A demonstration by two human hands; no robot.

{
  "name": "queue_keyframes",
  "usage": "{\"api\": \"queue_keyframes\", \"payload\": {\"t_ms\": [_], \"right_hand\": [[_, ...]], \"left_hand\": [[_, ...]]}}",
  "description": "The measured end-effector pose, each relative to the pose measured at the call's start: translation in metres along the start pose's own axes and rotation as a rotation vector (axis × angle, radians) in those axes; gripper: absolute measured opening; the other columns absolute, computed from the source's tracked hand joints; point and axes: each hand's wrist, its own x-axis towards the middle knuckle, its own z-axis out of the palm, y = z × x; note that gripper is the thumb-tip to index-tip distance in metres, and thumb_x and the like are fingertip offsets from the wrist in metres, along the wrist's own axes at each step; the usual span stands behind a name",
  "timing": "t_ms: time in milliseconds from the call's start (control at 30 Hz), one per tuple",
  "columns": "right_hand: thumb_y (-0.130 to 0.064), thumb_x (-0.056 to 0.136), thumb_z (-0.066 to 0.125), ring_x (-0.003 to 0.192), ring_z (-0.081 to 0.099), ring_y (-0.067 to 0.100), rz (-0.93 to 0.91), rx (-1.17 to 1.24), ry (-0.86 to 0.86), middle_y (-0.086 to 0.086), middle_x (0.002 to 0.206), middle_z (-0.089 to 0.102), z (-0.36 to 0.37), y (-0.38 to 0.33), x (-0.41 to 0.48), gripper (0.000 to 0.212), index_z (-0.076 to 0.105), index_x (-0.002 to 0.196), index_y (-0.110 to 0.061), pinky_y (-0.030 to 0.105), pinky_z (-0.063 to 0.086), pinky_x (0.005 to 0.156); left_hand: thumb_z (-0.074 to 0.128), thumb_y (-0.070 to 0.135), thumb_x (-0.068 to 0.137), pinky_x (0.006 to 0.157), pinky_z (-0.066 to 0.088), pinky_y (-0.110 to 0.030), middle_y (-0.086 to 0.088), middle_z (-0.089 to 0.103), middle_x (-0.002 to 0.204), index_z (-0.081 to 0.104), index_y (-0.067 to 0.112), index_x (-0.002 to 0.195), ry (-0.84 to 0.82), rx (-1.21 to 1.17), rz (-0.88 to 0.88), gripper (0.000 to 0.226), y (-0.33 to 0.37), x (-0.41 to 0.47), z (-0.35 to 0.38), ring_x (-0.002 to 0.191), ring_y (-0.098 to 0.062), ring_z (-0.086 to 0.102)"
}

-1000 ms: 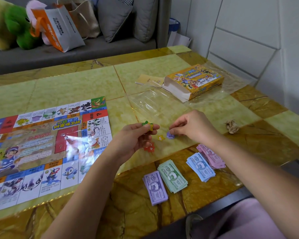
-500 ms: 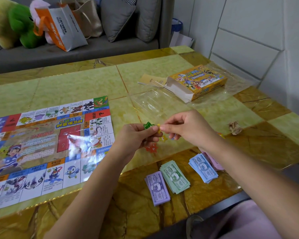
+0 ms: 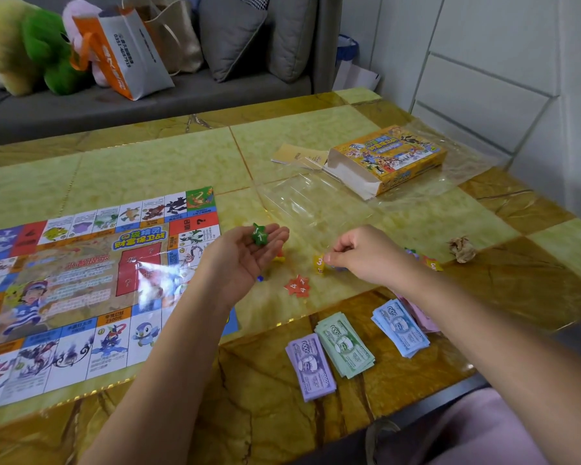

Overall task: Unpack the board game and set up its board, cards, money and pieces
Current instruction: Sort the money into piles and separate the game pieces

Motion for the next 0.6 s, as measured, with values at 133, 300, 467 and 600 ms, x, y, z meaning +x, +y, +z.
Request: {"api": "queue_keyframes", "payload": {"t_ms": [133, 300, 467, 600], "right_hand": [[-0.03, 0.084, 0.071, 0.057, 0.047, 0.005, 0.004, -0.05, 0.007, -0.003, 0.064, 0.057, 0.001, -0.002, -0.002, 0.022, 0.07, 0.083, -0.008, 0.02, 0.032, 0.051], [-0.033, 0.083, 0.071, 0.059, 0.048, 0.011, -0.033, 0.121, 0.109, 0.005, 0.068, 0.055, -0.004, 0.002, 0.0, 0.036, 0.065, 0.085, 0.002, 0.024, 0.037, 0.057], [-0.03, 0.086, 0.068, 0.047, 0.047, 0.007, -0.141, 0.363, 0.092, 0.0, 0.058, 0.056, -0.006, -0.004, -0.007, 0.023, 0.067, 0.081, -0.007, 0.015, 0.038, 0.046], [-0.027, 0.077, 0.077, 0.055, 0.058, 0.013, -0.214, 0.4, 0.096, 0.009, 0.072, 0.068, -0.005, -0.005, -0.007, 0.018, 0.068, 0.083, -0.011, 0.02, 0.045, 0.048]], "left_hand": [[0.029, 0.002, 0.097, 0.071, 0.059, -0.027, -0.026, 0.07, 0.093, 0.055, -0.015, 0.104, -0.052, -0.004, -0.048, 0.032, -0.002, -0.003, 0.002, 0.077, -0.027, 0.073], [0.03, -0.004, 0.097, 0.077, 0.058, -0.027, -0.025, 0.069, 0.102, 0.056, -0.014, 0.107, -0.105, 0.053, -0.07, 0.029, -0.004, -0.008, 0.004, 0.086, -0.026, 0.072], [0.033, -0.007, 0.097, 0.068, 0.058, -0.021, -0.018, 0.072, 0.091, 0.059, -0.009, 0.103, -0.171, 0.176, -0.057, 0.028, -0.011, -0.012, 0.012, 0.08, -0.018, 0.073], [0.046, -0.002, 0.095, 0.06, 0.056, -0.017, -0.014, 0.072, 0.076, 0.061, -0.009, 0.101, -0.156, 0.35, 0.013, 0.018, -0.019, -0.015, 0.015, 0.067, -0.012, 0.071]]}}
